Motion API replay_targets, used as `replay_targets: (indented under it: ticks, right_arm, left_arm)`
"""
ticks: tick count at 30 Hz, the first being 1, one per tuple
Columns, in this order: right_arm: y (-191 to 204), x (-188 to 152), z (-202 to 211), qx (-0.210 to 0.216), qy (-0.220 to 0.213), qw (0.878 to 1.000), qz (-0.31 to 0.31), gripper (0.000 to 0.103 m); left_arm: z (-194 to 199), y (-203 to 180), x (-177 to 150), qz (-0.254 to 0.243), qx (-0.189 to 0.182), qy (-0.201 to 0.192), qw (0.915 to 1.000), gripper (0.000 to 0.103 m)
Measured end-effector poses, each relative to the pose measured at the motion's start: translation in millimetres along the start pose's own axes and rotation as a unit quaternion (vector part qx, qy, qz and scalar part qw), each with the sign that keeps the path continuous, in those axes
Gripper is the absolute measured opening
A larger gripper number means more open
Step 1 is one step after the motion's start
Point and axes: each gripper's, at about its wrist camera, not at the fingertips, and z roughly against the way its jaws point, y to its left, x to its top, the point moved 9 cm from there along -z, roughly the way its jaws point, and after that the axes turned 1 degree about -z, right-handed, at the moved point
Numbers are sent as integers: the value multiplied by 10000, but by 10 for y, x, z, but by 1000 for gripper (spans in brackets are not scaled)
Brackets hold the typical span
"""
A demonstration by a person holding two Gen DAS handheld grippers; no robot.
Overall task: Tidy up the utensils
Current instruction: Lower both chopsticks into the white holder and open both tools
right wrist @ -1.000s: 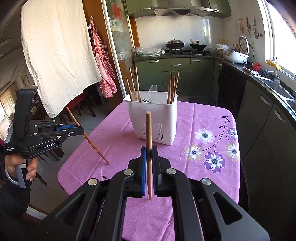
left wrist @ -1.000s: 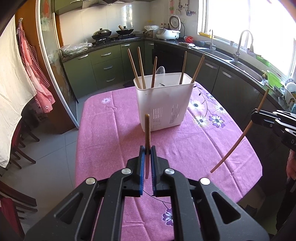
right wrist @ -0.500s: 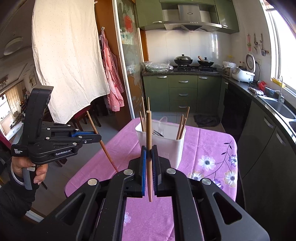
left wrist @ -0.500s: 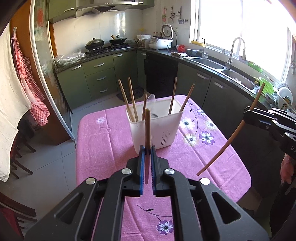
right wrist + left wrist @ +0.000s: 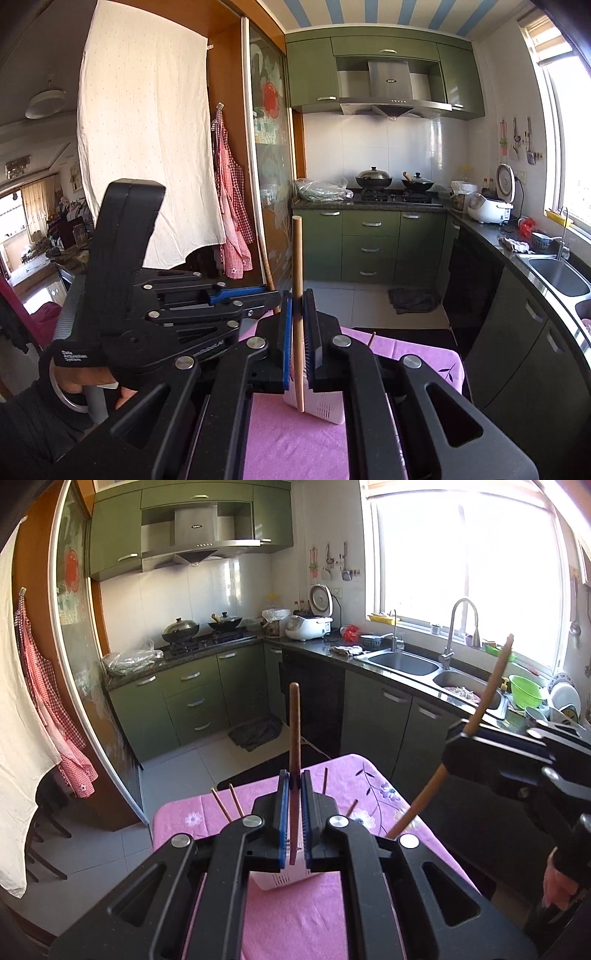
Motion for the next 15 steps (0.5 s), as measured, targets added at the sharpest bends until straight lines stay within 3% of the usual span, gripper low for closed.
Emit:
replay_targets:
  ticks: [7,15]
  right_arm:
    - [-113,135,-165,-22,-90,10000,-19,7]
    - [-270,172,-442,-54,-11,9998,-186,7]
  left_arm:
    - [-370,268,41,356,223,47,9991,6]
    - [-753,331,-349,419,194,632,9969,6]
